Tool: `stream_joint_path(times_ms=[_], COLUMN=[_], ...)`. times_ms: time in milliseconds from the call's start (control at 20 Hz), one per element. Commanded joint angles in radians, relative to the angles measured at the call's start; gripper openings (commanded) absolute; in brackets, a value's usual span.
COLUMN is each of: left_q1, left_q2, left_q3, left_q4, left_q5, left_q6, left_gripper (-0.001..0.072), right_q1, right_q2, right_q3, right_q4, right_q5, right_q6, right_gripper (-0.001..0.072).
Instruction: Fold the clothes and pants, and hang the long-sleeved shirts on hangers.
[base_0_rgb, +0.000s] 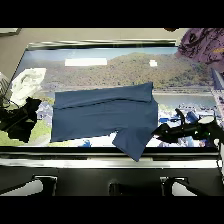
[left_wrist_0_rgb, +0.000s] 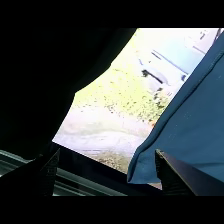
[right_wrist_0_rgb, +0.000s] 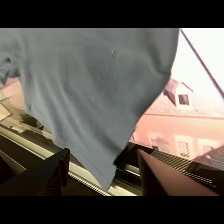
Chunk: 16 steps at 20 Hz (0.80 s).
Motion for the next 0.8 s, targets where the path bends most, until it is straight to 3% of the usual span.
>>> stream_joint_path(times_ms=[0, 500, 700, 750], left_q1=[0.001, 0.001, 0.001, 0.001], left_q2=[0.006, 0.006, 0.006, 0.008], left_q3=[-0.018, -0.018, -0.018, -0.018], left_q4=[-0.002, -0.002, -0.003, -0.003], left_q5=[0.003, 0.004, -0.028, -0.031], left_q6=[-0.001, -0.001, -0.031, -0.030], left_gripper=[0.0668, 0.0668, 0.0669, 0.0669], right_q1=[-0.001, 0.011, 0.190, 0.214], right_q2=[0.011, 0.010, 0.010, 0.010], right_q3=[-0.105, -0.207, -0.207, -0.207], right_q4=[0.069, 0.164, 0.158, 0.164], right_q5=[-0.065, -0.152, -0.233, -0.238], right_q6=[-0.063, -0.116, -0.048, -0.039], right_gripper=[0.0482, 0.0482, 0.0481, 0.0400])
